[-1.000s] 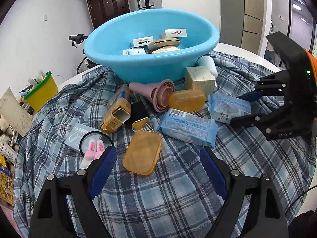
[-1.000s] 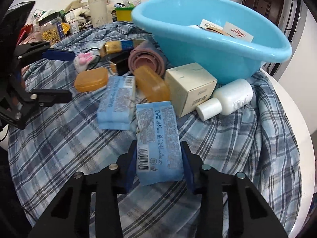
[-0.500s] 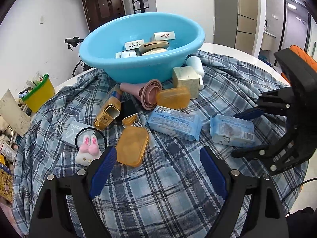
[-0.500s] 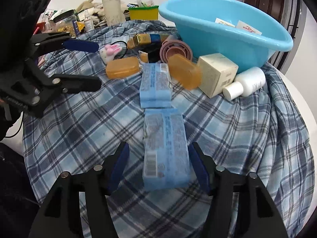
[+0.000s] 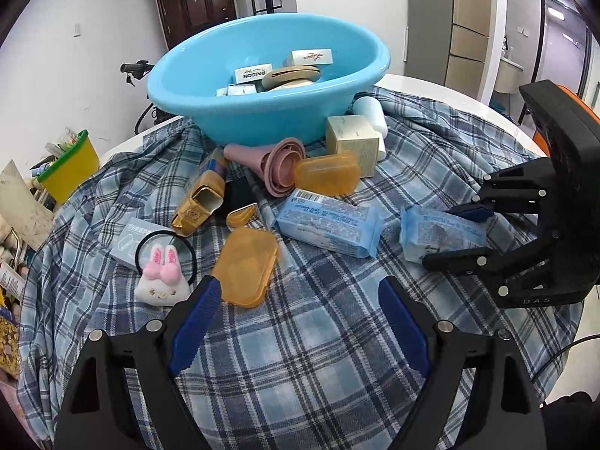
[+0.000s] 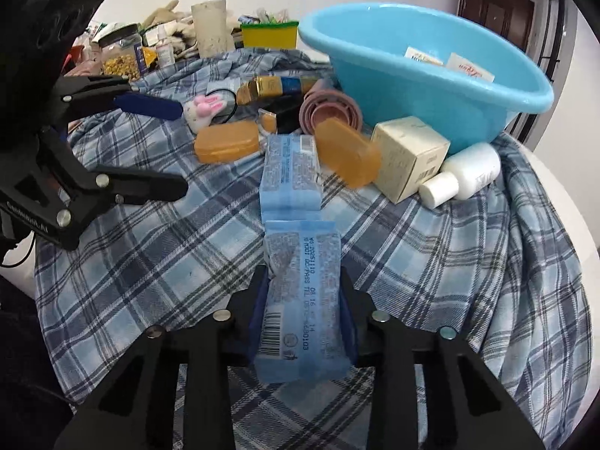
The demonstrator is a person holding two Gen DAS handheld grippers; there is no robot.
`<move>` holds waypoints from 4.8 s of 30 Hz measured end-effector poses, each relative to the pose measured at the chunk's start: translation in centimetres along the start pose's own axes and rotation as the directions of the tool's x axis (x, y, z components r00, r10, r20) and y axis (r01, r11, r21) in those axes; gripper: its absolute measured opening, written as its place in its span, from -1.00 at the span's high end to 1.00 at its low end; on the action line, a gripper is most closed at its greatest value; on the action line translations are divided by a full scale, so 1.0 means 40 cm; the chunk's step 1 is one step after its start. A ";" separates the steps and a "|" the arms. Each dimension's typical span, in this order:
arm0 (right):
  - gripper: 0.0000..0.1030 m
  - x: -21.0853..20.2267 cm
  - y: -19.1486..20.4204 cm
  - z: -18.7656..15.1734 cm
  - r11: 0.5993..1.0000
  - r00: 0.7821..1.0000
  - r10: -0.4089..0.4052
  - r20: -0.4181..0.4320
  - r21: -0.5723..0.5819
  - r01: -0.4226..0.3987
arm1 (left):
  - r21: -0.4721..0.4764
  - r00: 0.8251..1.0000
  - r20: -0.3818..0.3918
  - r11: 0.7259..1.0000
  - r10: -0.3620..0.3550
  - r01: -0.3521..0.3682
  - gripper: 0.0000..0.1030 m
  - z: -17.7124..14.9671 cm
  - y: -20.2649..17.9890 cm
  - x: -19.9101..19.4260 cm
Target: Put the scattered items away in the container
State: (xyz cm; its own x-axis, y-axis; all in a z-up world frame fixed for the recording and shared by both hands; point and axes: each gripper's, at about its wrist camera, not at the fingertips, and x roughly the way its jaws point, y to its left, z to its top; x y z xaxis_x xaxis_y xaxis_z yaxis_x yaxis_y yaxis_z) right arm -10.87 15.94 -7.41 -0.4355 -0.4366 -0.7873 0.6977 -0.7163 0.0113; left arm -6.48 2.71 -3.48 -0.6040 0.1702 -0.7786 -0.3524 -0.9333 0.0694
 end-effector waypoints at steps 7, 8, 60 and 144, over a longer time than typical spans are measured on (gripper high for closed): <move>0.44 -0.003 0.009 0.002 1.000 1.000 -0.009 -0.006 -0.009 0.009 | 0.020 1.000 -0.003 1.000 -0.003 0.003 -0.71 -0.001 -0.016 -0.001; 0.43 -0.004 0.006 0.001 1.000 1.000 -0.005 -0.001 0.003 0.005 | 0.019 1.000 -0.005 1.000 -0.003 0.003 -0.71 -0.001 -0.016 0.000; 1.00 -0.052 0.013 -0.054 0.998 0.999 0.024 0.035 0.050 -0.026 | 0.036 0.991 -0.079 0.993 -0.112 0.116 -0.73 0.084 -0.059 0.155; -0.47 -0.074 -0.087 -0.041 0.971 0.993 -0.085 0.083 0.229 0.064 | 0.074 0.969 -0.166 0.978 -0.182 0.196 -0.46 0.044 -0.106 0.118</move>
State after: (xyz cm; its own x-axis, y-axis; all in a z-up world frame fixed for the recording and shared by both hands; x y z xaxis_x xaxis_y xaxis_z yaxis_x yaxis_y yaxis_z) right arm -11.08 20.60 -6.13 -0.5388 -0.4183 -0.7313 0.5198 -0.8482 0.1021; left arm -9.12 8.03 -6.36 -0.4024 0.2821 -0.8709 -0.5161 -0.8557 -0.0387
